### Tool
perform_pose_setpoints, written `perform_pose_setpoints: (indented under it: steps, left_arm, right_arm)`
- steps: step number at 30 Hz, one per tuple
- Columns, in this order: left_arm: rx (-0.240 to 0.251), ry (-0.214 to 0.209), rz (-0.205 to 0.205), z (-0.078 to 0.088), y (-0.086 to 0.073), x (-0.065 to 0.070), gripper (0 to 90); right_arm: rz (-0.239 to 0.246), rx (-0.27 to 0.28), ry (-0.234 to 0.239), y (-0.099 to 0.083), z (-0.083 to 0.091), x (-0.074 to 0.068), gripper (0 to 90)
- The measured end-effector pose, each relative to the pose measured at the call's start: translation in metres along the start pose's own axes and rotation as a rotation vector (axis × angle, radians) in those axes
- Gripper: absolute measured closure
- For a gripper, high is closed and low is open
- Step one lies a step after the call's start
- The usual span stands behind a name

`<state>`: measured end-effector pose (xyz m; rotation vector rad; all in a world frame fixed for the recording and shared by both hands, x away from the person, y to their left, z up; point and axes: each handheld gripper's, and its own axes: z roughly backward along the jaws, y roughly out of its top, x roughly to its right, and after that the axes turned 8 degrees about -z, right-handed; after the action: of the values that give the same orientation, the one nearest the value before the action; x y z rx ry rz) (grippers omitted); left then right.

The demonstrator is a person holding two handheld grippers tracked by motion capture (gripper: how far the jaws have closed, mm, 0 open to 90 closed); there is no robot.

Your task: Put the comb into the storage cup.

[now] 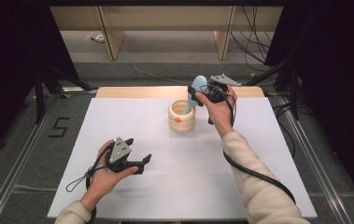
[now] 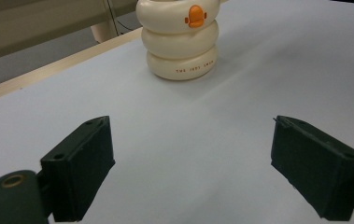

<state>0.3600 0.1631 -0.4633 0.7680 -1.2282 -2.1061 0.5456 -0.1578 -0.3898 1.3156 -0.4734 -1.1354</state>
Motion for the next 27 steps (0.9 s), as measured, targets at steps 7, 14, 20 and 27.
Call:
perform_pose_setpoints:
  steps: [7,14,20,27]
  left_arm:
    - [-0.002,0.002,0.0,0.0,0.0,0.0,12.7]
    - [-0.005,0.0,0.001,-0.001,0.0,0.0,12.7]
    - [-0.007,0.0,0.0,-0.001,-0.001,0.0,12.7]
    - [-0.009,0.002,0.004,-0.002,-0.002,0.0,12.7]
  right_arm:
    - [0.02,-0.012,-0.005,0.001,0.005,-0.001,11.4]
    - [0.029,-0.012,-0.005,0.002,0.013,0.0,9.4]
    - [0.042,-0.008,-0.001,0.004,0.023,0.002,8.0]
    - [0.068,-0.013,-0.013,0.002,0.033,0.006,7.0]
